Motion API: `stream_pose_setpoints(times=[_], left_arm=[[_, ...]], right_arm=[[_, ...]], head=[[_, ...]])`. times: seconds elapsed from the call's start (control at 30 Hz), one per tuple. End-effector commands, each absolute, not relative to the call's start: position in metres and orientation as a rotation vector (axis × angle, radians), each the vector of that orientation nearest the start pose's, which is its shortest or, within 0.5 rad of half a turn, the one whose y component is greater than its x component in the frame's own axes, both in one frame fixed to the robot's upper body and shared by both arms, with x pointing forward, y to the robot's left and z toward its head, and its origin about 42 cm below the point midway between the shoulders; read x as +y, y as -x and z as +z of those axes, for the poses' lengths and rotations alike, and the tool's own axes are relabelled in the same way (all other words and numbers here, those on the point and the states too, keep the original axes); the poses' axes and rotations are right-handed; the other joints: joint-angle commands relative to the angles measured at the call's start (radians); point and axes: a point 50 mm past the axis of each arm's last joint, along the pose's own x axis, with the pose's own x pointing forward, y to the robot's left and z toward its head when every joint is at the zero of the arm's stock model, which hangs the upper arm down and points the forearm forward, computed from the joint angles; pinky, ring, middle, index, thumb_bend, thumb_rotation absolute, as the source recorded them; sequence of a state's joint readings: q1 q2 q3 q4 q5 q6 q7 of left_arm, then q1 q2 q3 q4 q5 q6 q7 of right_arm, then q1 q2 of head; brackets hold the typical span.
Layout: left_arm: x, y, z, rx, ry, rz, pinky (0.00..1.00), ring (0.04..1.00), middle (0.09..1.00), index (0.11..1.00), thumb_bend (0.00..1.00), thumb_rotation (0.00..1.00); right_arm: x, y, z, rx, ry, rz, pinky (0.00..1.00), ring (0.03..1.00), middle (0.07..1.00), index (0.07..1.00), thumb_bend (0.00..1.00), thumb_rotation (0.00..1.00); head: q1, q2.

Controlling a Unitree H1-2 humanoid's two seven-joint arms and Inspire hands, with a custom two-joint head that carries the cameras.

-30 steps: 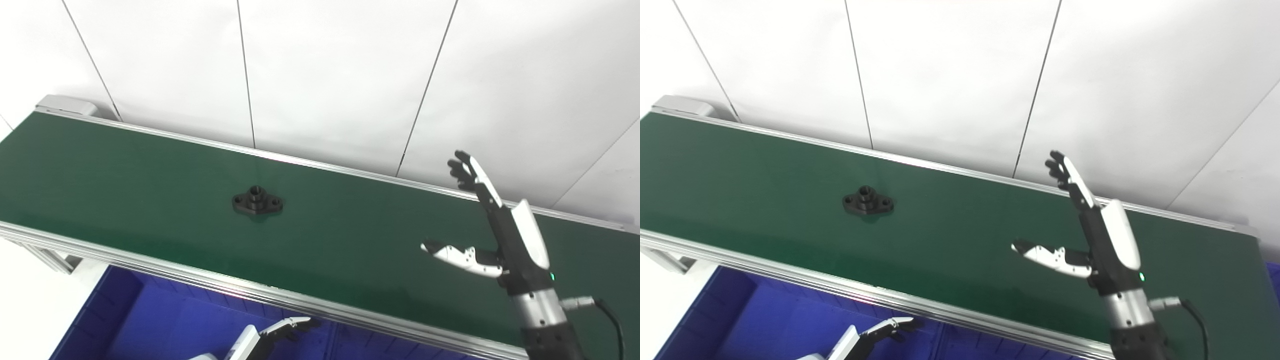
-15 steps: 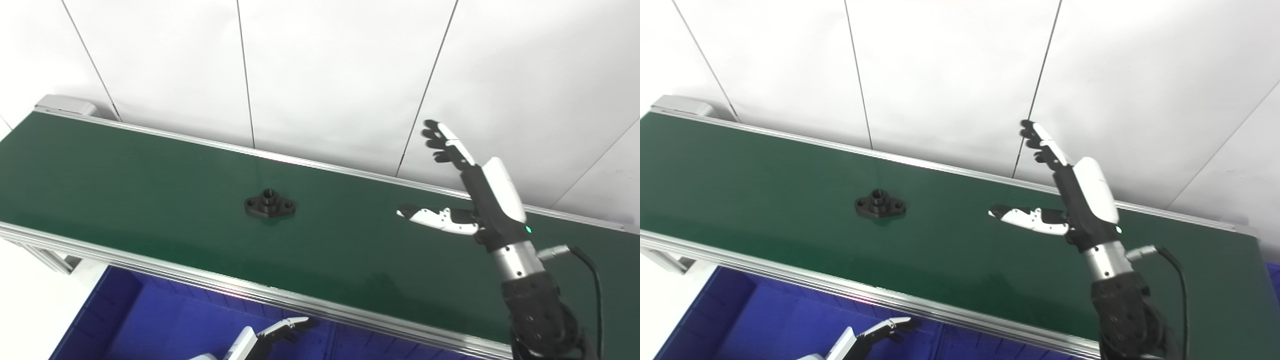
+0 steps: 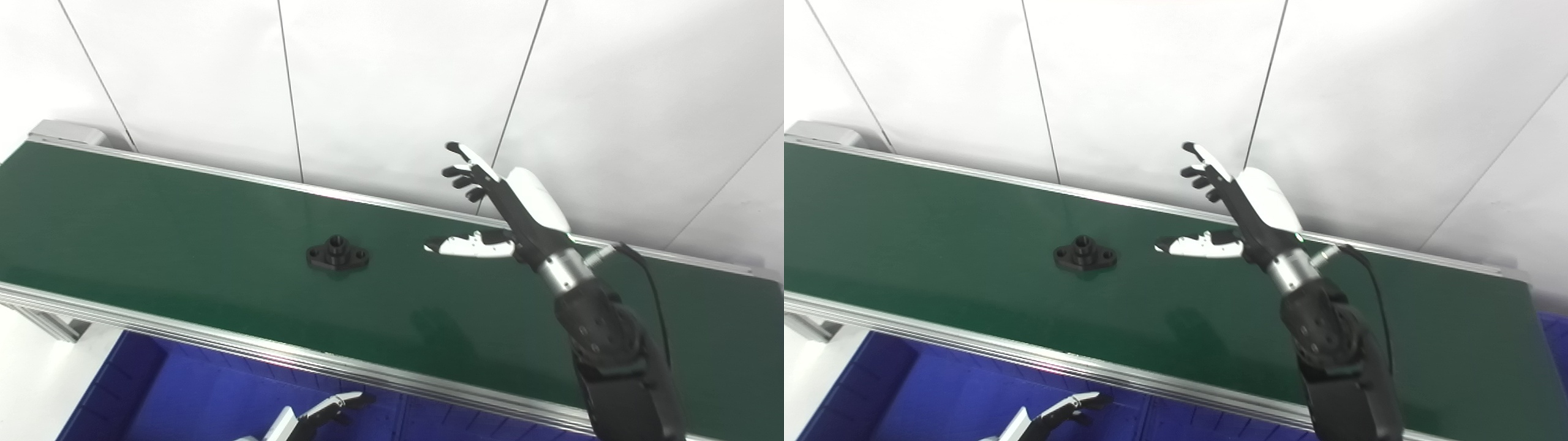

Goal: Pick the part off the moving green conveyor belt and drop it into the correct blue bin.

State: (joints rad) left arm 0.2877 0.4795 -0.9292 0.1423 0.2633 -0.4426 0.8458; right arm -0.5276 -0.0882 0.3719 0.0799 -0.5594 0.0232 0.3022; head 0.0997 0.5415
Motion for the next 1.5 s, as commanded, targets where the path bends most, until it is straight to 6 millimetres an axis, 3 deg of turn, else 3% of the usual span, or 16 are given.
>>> stream_pose_setpoints(times=[0.0,0.33,0.87,1.47], left_arm=[[0.208,-0.064,0.013,-0.081,-0.342,-0.227,0.67,0.791,0.821,0.793,0.86,0.71],[0.207,-0.065,0.011,-0.081,-0.351,-0.232,0.67,0.792,0.823,0.796,0.85,0.7],[0.205,-0.065,0.012,-0.089,-0.351,-0.22,0.69,0.806,0.83,0.799,0.85,0.72],[0.202,-0.068,0.011,-0.08,-0.341,-0.209,0.68,0.801,0.83,0.796,0.86,0.72]], right_arm=[[-0.078,-0.406,0.246,-0.459,0.839,0.595,0.62,0.741,0.811,0.977,0.88,0.54],[-0.065,-0.406,0.232,-0.412,0.895,0.642,0.66,0.761,0.816,0.967,0.9,0.56],[-0.024,-0.414,0.201,-0.353,1.068,0.733,0.8,0.853,0.886,0.909,0.91,0.52],[-0.015,-0.421,0.184,-0.36,1.204,0.762,0.84,0.87,0.883,0.883,0.9,0.46]], head=[[0.001,0.001],[-0.013,0.007],[-0.018,0.014],[-0.005,0.013]])
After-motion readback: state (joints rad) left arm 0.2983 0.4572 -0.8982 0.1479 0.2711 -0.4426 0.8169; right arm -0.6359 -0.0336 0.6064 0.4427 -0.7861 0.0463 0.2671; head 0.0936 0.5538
